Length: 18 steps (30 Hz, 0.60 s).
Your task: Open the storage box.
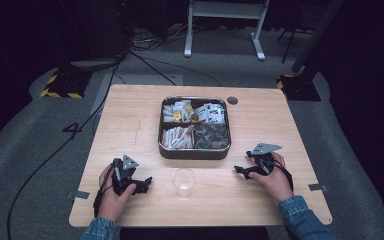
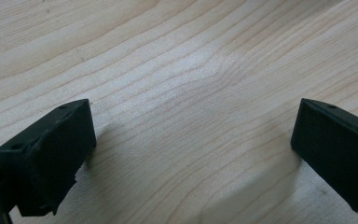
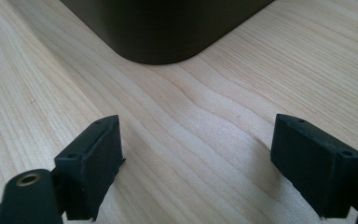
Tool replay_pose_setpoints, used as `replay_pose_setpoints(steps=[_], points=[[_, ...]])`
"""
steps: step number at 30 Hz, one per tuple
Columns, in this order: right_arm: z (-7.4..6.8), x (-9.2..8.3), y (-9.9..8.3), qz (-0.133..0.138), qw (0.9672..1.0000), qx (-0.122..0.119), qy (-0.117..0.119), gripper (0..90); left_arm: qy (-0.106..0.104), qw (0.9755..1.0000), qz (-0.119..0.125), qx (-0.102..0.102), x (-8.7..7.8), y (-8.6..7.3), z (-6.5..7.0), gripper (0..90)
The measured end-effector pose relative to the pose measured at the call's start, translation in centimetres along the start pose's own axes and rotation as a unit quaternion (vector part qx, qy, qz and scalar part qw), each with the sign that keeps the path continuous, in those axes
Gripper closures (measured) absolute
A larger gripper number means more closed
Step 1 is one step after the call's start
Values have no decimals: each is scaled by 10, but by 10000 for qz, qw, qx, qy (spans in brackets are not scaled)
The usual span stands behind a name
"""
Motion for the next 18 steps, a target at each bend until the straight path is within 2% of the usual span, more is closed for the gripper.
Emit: replay_pose_setpoints(steps=[10,16,18], points=[[-7,0,0,-15,9990,363,-256,160,-1,10000,0,-1,0,0,0,2],[-8,0,0,-5,9984,474,-296,168,-12,10000,-3,-8,0,0,0,1],[-7,-1,0,41,9977,609,-279,203,-10,10000,-4,-8,0,0,0,1]])
Point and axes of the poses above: each handheld gripper's, and its own axes: x roughly forward along the jaws, y roughly out of its top, z roughly to its right, the point moved 2 cm from there along x, roughly forward along the jaws, and after that the axes turned 12 degrees about -z, right-handed, at the moved point
